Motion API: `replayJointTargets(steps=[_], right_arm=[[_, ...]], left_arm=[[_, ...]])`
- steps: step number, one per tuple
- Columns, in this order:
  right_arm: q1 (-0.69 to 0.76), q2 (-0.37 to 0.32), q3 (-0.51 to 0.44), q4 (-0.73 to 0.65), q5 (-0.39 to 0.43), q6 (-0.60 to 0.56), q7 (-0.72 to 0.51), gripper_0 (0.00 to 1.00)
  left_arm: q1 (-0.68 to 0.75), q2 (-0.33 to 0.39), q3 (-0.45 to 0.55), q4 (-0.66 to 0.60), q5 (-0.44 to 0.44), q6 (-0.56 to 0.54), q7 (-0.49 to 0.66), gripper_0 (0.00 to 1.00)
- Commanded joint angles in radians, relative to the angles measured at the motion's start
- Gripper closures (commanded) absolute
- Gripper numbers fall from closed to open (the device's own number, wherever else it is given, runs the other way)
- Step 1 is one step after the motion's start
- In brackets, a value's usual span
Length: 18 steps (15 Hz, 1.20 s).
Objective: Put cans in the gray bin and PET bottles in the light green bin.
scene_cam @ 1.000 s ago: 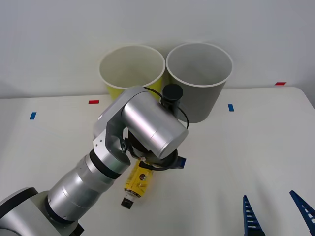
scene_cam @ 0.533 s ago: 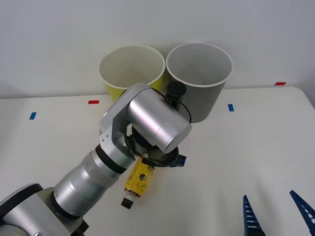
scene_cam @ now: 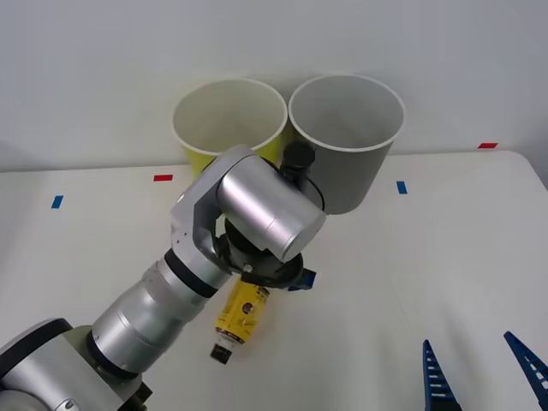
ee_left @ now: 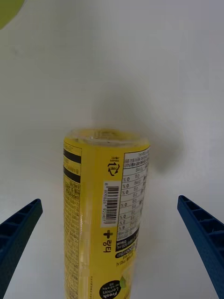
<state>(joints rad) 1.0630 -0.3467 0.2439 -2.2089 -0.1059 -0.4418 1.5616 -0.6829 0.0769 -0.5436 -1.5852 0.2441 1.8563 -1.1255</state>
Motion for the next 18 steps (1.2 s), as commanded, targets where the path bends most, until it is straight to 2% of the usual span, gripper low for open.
replayJointTargets(steps=[1,10,18], right_arm=[[0.000,0.000,0.000,0.000,0.000,0.000,0.000,0.00],[0.000,0.000,0.000,0.000,0.000,0.000,0.000,0.00],[0.000,0.000,0.000,0.000,0.000,0.000,0.000,0.00]], left_arm=[[0.000,-0.002,0.001,0.039,-0.002,-0.023,0.000,0.00],[0.000,-0.019,0.048,0.129,0.007,-0.083,-0.042,0.00],[0.000,-0.022,0.048,0.188,0.009,-0.118,-0.089,0.00]])
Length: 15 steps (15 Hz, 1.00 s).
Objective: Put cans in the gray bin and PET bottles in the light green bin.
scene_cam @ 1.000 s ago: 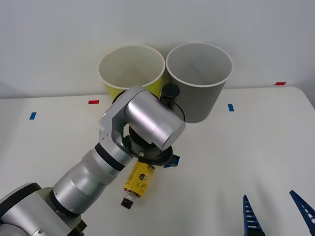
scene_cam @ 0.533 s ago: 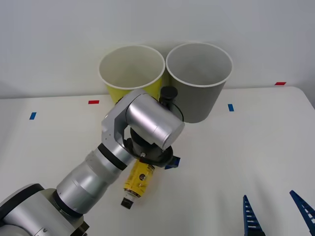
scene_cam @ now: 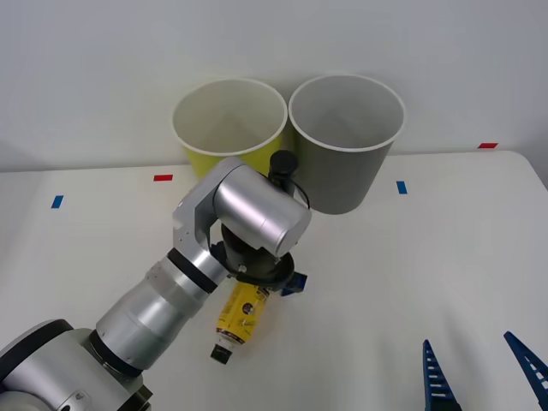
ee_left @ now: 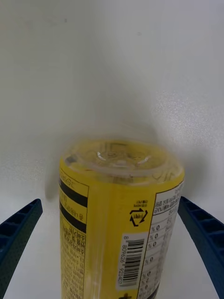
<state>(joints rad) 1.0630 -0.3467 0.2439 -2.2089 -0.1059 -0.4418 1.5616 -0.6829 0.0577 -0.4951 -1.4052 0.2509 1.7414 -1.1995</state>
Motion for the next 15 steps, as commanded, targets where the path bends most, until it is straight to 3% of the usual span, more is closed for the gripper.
replayJointTargets(steps=[1,2,3,4,5,15], right_arm=[[0.000,0.000,0.000,0.000,0.000,0.000,0.000,0.00],[0.000,0.000,0.000,0.000,0.000,0.000,0.000,0.00],[0.000,0.000,0.000,0.000,0.000,0.000,0.000,0.00],[0.000,0.000,0.000,0.000,0.000,0.000,0.000,0.00],[0.000,0.000,0.000,0.000,0.000,0.000,0.000,0.00],[0.000,0.000,0.000,0.000,0.000,0.000,0.000,0.00]], left_arm=[[0.000,-0.001,0.000,0.008,0.004,-0.003,-0.022,0.00],[0.000,-0.001,0.000,0.008,0.007,-0.003,-0.028,0.00],[0.002,0.001,0.000,0.008,0.007,-0.003,-0.032,0.13],[0.000,0.004,0.000,0.006,0.007,-0.003,-0.035,0.39],[0.000,0.004,0.000,0.006,0.008,-0.005,-0.043,1.00],[0.000,-0.007,-0.013,-0.066,-0.010,0.013,-0.054,1.00]])
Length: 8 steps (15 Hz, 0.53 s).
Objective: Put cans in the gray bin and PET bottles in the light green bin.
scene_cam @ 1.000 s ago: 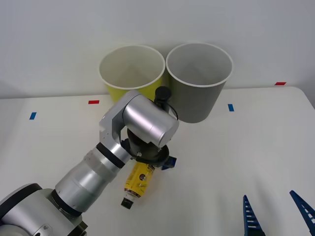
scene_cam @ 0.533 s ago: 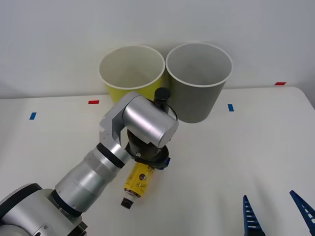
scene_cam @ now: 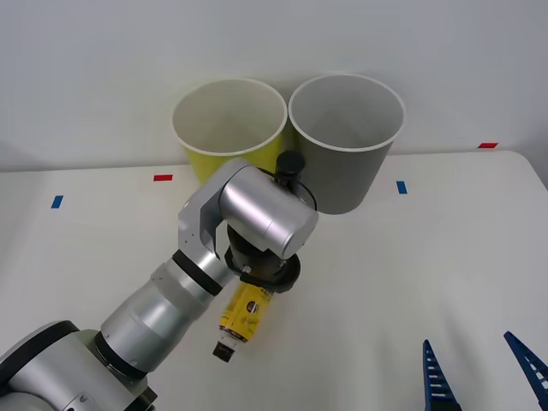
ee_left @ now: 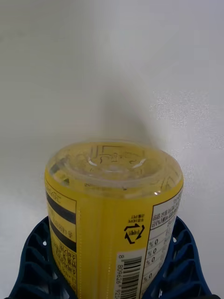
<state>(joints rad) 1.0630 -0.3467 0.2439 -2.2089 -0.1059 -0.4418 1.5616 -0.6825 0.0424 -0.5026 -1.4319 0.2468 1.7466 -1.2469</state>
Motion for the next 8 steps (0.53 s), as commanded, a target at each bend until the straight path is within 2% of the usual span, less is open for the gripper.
replayJointTargets(steps=[1,5,8], right_arm=[[0.000,0.000,0.000,0.000,0.000,0.000,0.000,0.00],[0.000,0.000,0.000,0.000,0.000,0.000,0.000,0.00],[0.000,0.000,0.000,0.000,0.000,0.000,0.000,0.00]], left_arm=[[0.000,0.021,-0.011,-0.068,-0.006,0.008,-0.014,1.00],[0.008,0.076,-0.062,-0.185,-0.015,0.019,-0.014,1.00],[0.090,0.097,-0.062,-0.320,-0.070,0.033,-0.011,1.00]])
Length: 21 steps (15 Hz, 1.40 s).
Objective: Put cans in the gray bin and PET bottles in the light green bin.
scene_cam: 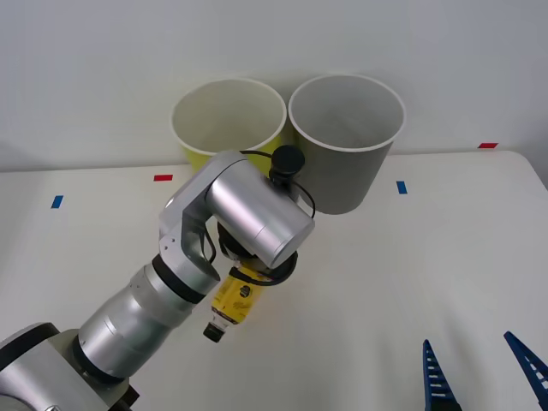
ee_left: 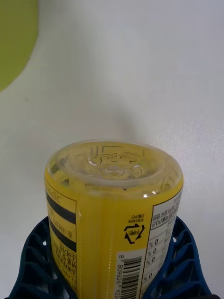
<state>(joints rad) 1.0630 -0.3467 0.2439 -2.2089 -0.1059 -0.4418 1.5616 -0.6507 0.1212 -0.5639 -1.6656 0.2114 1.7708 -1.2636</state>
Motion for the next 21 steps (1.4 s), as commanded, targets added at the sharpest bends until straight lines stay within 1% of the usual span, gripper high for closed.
replayJointTargets(steps=[1,3,5,7,10,12,14,16,17,19,20,21], right_arm=[[0.000,0.000,0.000,0.000,0.000,0.000,0.000,0.00],[0.000,0.000,0.000,0.000,0.000,0.000,0.000,0.00],[0.000,0.000,0.000,0.000,0.000,0.000,0.000,0.00],[0.000,0.000,0.000,0.000,0.000,0.000,0.000,0.00],[0.000,0.000,0.000,0.000,0.000,0.000,0.000,0.00],[0.000,0.000,0.000,0.000,0.000,0.000,0.000,0.00],[0.000,0.000,0.000,0.000,0.000,0.000,0.000,0.00],[0.000,0.000,0.000,0.000,0.000,0.000,0.000,0.00],[0.000,0.000,0.000,0.000,0.000,0.000,0.000,0.00],[0.000,0.000,0.000,0.000,0.000,0.000,0.000,0.00],[0.000,0.000,0.000,0.000,0.000,0.000,0.000,0.00],[0.000,0.000,0.000,0.000,0.000,0.000,0.000,0.00]], left_arm=[[0.060,0.032,-0.001,-0.105,-0.037,0.016,0.007,1.00],[0.060,0.072,-0.001,-0.160,-0.026,0.021,0.015,1.00],[0.060,0.101,0.002,-0.218,-0.044,0.019,0.026,1.00],[0.060,0.124,0.009,-0.287,-0.044,0.021,0.039,1.00],[0.134,0.149,0.047,-0.439,-0.046,0.018,0.044,1.00],[0.168,0.186,0.076,-0.551,-0.044,-0.002,0.039,1.00],[0.201,0.227,0.119,-0.640,-0.010,-0.057,0.035,1.00],[0.207,0.298,0.151,-0.724,0.037,-0.091,0.029,1.00],[0.207,0.324,0.174,-0.754,0.077,-0.096,0.032,1.00],[0.224,0.356,0.225,-0.807,0.149,-0.096,0.032,1.00],[0.253,0.357,0.274,-0.838,0.197,-0.102,0.027,1.00],[0.278,0.356,0.312,-0.861,0.226,-0.102,0.021,1.00]])
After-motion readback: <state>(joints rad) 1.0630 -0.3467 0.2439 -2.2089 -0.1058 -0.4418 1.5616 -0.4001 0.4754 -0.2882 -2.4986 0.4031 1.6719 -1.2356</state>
